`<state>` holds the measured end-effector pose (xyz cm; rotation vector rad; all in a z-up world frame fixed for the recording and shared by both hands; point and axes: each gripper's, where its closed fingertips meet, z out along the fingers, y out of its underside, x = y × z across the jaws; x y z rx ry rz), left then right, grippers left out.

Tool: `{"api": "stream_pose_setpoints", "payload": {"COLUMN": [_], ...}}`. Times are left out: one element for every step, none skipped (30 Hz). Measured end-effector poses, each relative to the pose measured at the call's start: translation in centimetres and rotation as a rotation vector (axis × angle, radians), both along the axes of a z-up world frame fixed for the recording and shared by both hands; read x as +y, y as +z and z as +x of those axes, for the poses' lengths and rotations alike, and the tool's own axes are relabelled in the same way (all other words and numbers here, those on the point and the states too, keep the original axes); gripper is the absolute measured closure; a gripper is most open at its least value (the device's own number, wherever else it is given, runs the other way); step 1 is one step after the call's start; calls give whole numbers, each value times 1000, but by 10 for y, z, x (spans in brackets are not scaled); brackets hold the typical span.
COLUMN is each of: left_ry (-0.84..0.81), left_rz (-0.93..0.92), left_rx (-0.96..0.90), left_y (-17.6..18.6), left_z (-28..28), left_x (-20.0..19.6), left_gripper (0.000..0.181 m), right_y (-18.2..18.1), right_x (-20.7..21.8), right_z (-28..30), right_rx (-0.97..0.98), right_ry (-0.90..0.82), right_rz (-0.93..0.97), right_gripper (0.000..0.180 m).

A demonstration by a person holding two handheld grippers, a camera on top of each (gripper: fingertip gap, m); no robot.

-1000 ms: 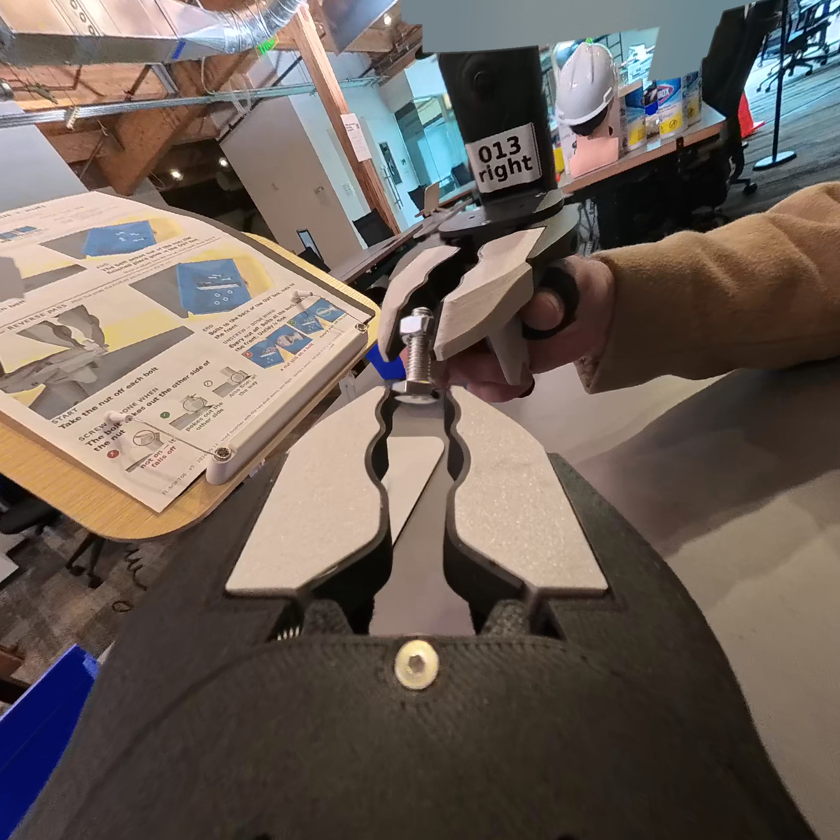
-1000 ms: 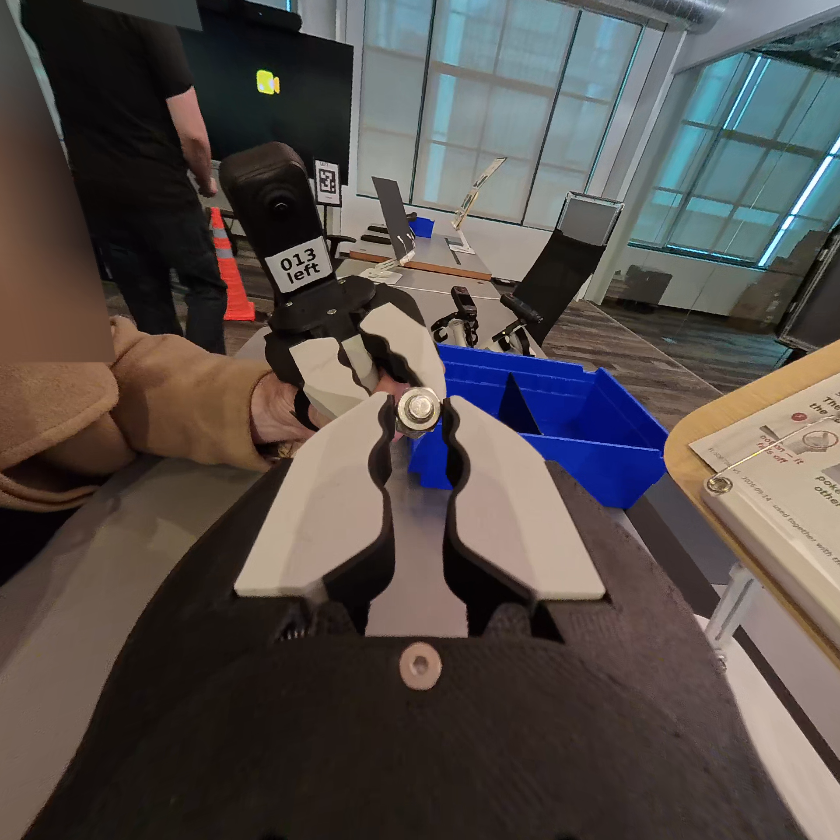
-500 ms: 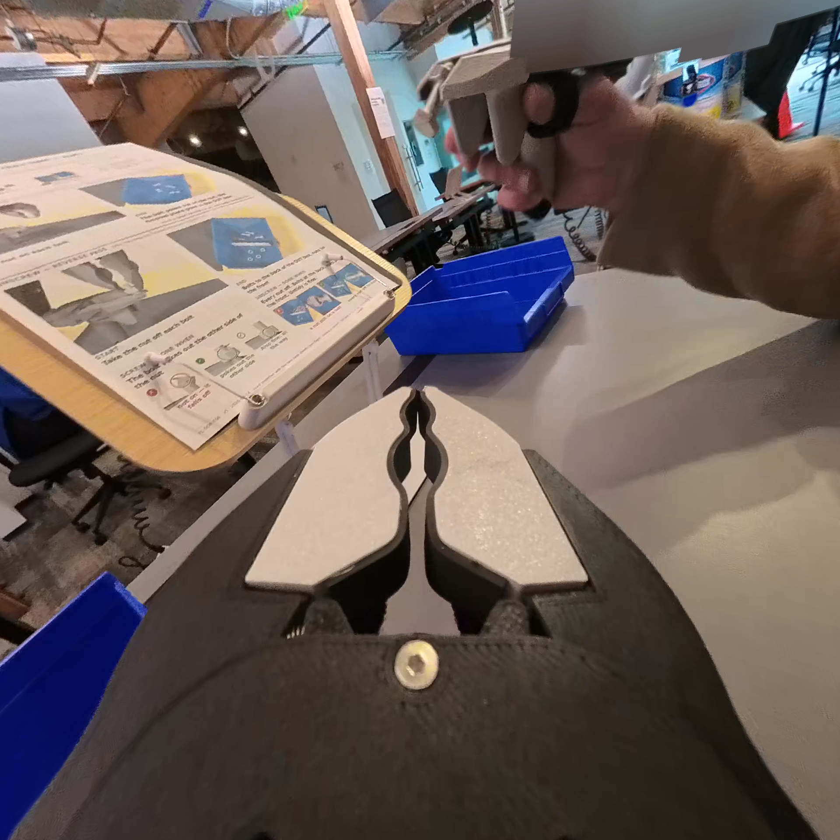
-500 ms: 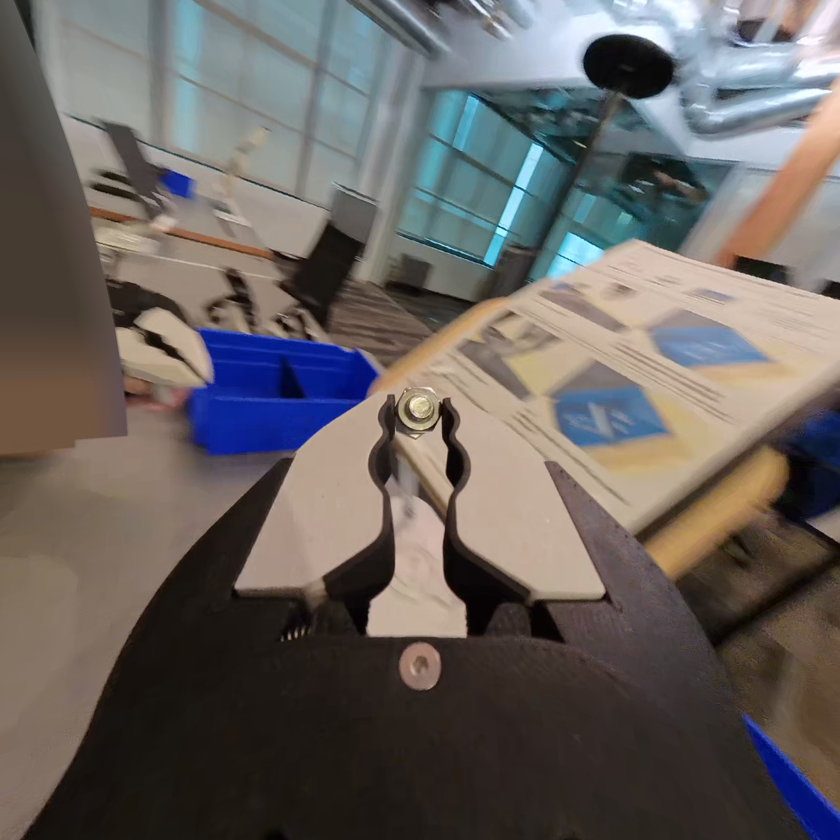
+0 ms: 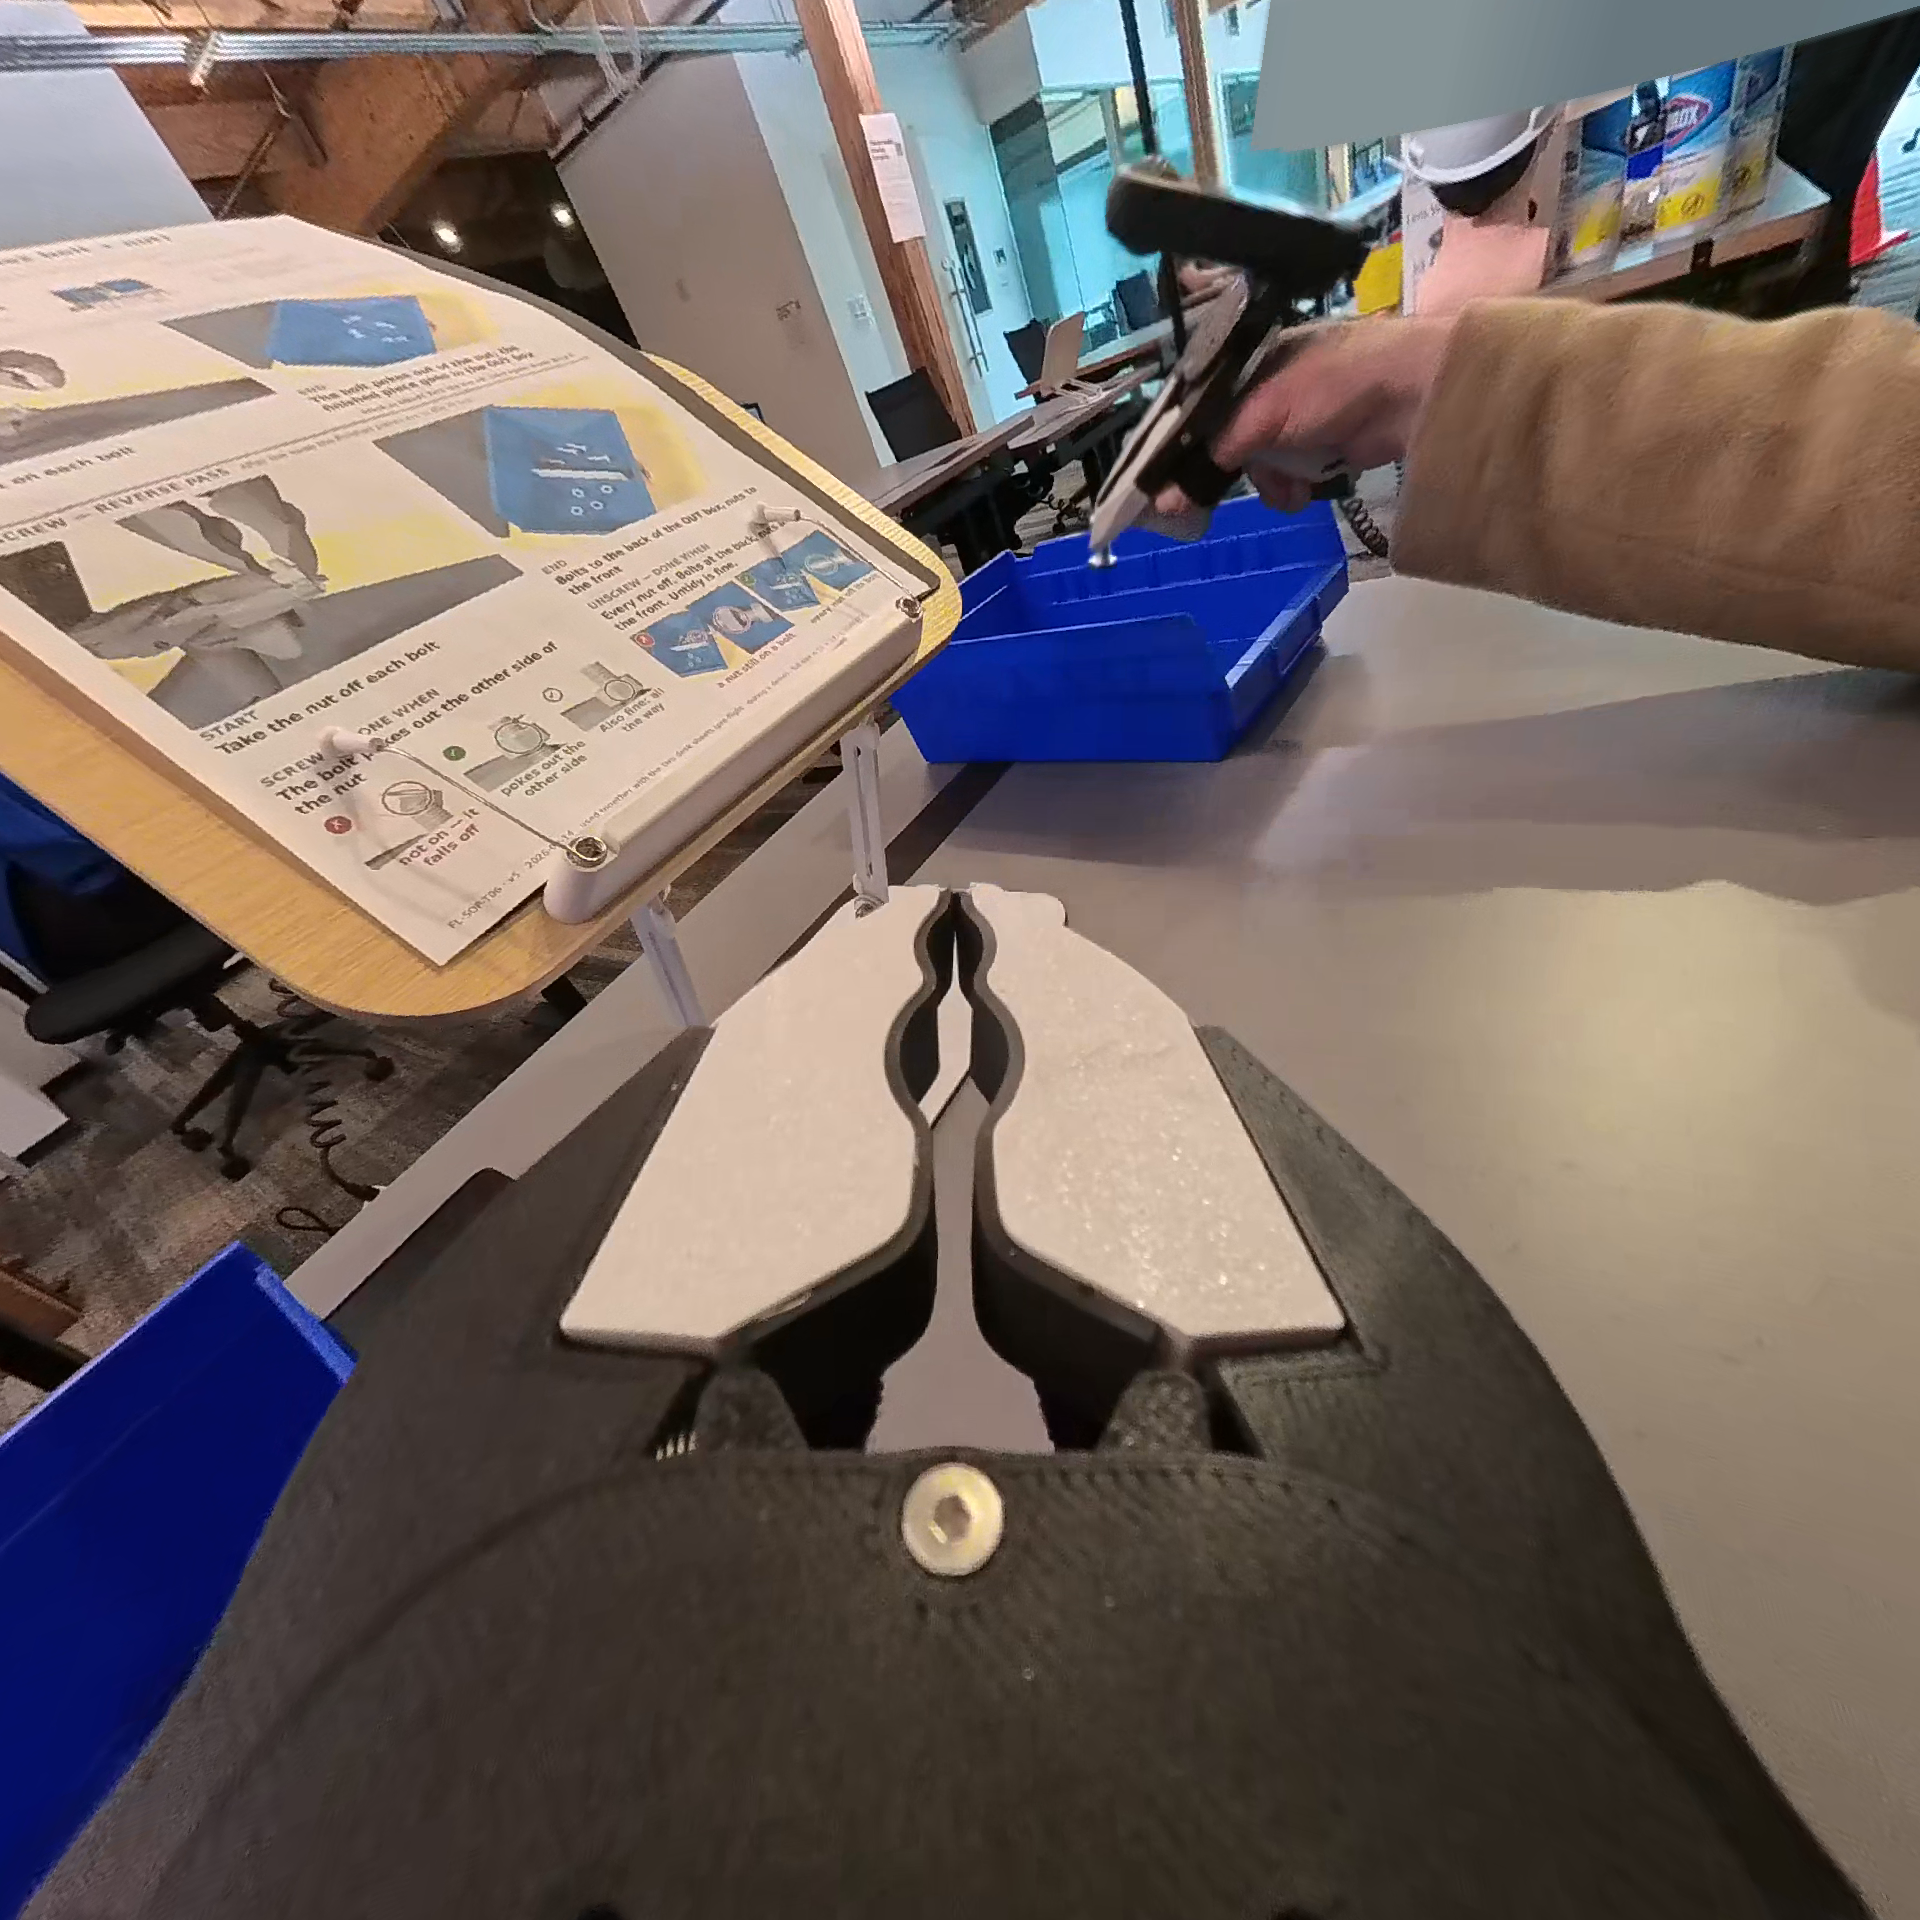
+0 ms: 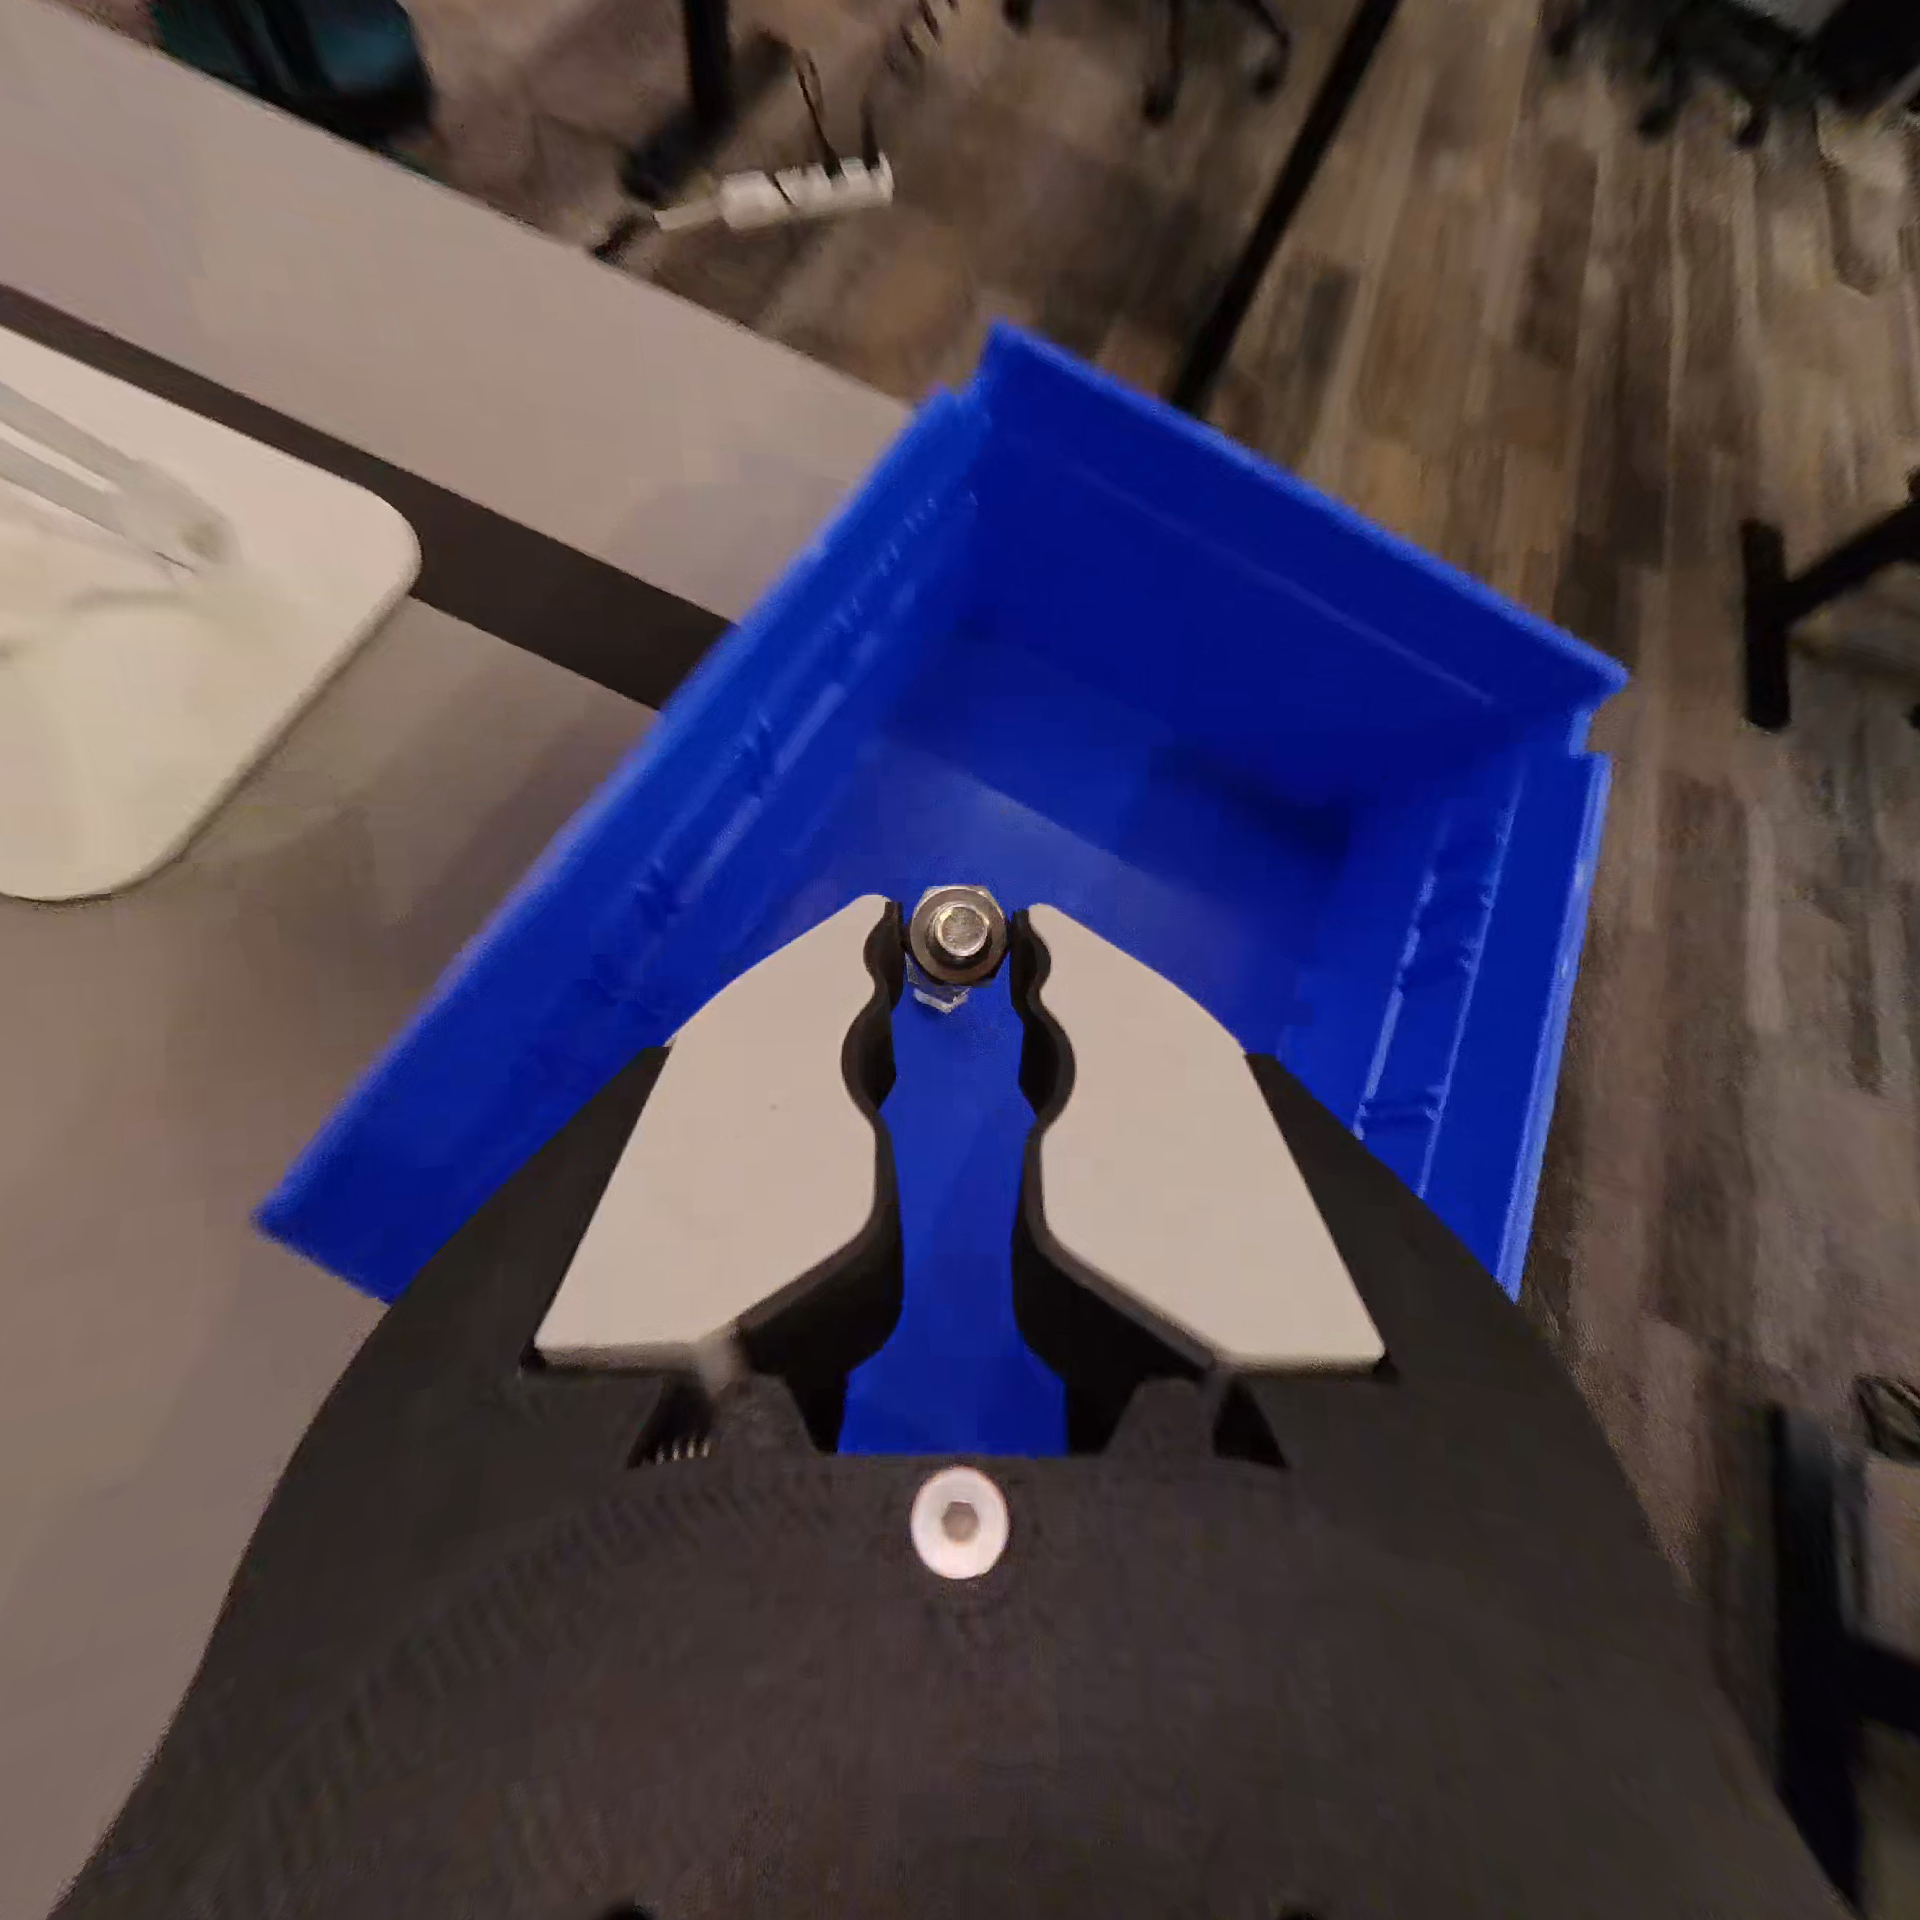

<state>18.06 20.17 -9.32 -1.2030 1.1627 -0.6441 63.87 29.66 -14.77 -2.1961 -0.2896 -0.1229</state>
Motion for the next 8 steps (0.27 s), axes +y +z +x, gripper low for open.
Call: {"api": "stream_pose_setpoints", "payload": {"left_ry": [3,4,3,3,7,11,11,11], "left_rz": [-2,-3,-4,-6,-6,-5,-6,-8], "left_rx": [4,4,3,4,5,7,9,9], "left_y": [-1,-1,-1,-1,-2,-2,-2,-2], "left_z": [0,0,0,0,0,-1,-1,-1], "left_x": [1,1,1,1,2,2,2,2], "left_gripper": [181,181,181,181,181,181,181,181], "right_y": [-9,-17,-23,-29,-35,-39,-43,-47], "right_x": [0,0,1,1,2,3,4,5], "right_z": [6,12,18,21,23,25,28,30], "right_rx": [-10,-18,-29,-34,-33,-37,-47,-57], "right_ry": [-20,-40,-58,-68,-72,-80,-90,-98], "right_rz": [-31,-55,-73,-91,-106,-118,-127,-137], "right_gripper": [160,160,160,160,159,160,160,160]}}
